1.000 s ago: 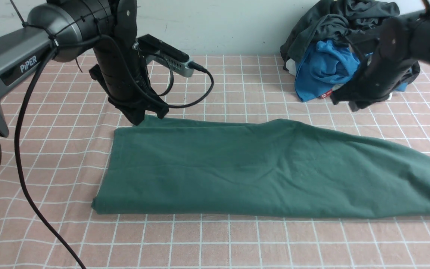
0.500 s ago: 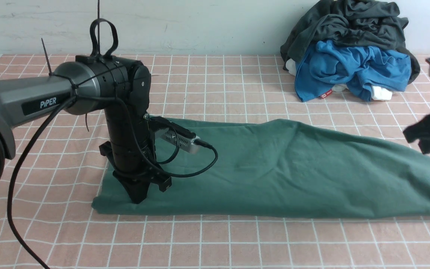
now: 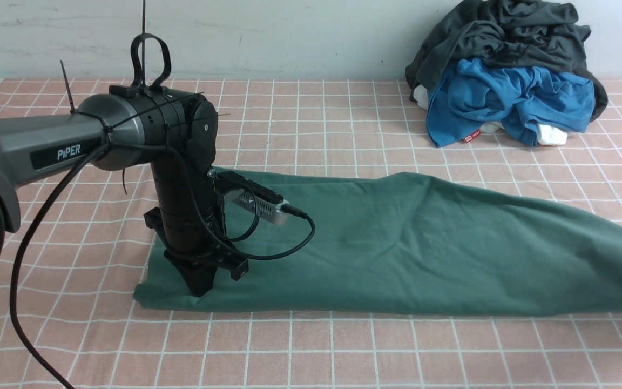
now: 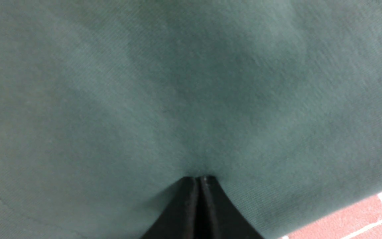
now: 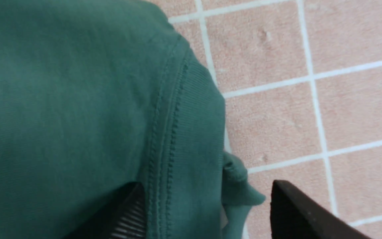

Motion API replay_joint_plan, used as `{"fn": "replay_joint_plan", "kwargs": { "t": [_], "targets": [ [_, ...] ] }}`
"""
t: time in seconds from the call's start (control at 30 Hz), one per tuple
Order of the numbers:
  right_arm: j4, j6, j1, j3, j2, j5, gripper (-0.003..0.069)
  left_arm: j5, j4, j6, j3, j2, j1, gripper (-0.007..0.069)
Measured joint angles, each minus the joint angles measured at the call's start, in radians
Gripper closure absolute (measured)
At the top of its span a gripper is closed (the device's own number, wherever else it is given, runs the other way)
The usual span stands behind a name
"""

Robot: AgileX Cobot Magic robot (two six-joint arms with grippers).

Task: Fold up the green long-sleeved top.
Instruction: Use the right arm to clamp the right edge of the fabric, then use the right arm to drag the right edge of the fabric to the left and folds it over the left edge

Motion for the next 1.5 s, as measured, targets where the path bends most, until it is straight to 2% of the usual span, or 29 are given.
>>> {"fn": "replay_joint_plan", "kwargs": {
  "t": [0.13,0.27,0.33,0.4,0.43,0.47,0.53,0.57,0.63,0.8,0.9,1.0,1.2,1.3,1.5],
  "targets": [
    [0.026,0.0,0.0,0.0,0.059,-0.014,0.0134,-0.007,0.0,0.0,0.0,0.0,0.0,0.0627],
    [0.04,0.0,0.0,-0.003,0.065,-0.015,0.0149,-0.008,-0.001,0.0,0.0,0.0,0.0,0.0627],
    [0.045,-0.009,0.0,-0.003,0.065,-0.015,0.0193,-0.008,-0.001,0.0,0.0,0.0,0.0,0.0627],
    [0.053,-0.021,0.0,-0.003,0.063,-0.015,0.0272,-0.009,-0.001,0.0,0.0,0.0,0.0,0.0627],
    [0.053,-0.021,0.0,-0.003,0.063,-0.015,0.0281,-0.009,-0.001,0.0,0.0,0.0,0.0,0.0627],
    [0.054,-0.038,0.0,-0.003,0.056,-0.015,0.0392,-0.01,-0.001,0.0,0.0,0.0,0.0,0.0627],
    [0.052,-0.052,0.0,-0.002,0.044,-0.015,0.0466,-0.01,-0.002,0.001,0.0,0.0,0.0,0.0627],
    [0.045,-0.063,0.0,-0.002,0.018,-0.015,0.0573,-0.01,-0.002,0.001,0.0,-0.003,0.0,0.0627],
    [0.031,-0.067,0.0,-0.001,-0.021,-0.016,0.061,-0.012,0.001,0.001,0.001,-0.019,0.0,0.0627],
    [-0.089,0.002,0.0,-0.012,-0.186,-0.005,0.0613,-0.005,0.052,-0.003,0.006,-0.164,0.0,0.0627],
    [-0.095,0.027,0.02,-0.064,-0.269,0.024,0.0613,0.009,0.083,-0.022,0.006,-0.281,0.006,0.0627],
    [-0.059,-0.012,0.103,-0.147,-0.355,0.045,0.0613,0.016,0.09,-0.043,0.006,-0.399,0.015,0.0627],
    [0.046,-0.104,0.414,-0.342,-0.358,0.085,0.0613,0.053,0.084,-0.059,0.007,-0.623,0.02,0.0627],
    [0.06,-0.108,0.614,-0.434,-0.26,0.107,0.0613,0.075,0.061,-0.062,0.007,-0.715,0.02,0.0627],
    [0.073,-0.078,0.85,-0.55,0.011,0.105,0.0613,0.09,0.029,-0.063,0.01,-0.87,0.02,0.0627]
  ]
}}
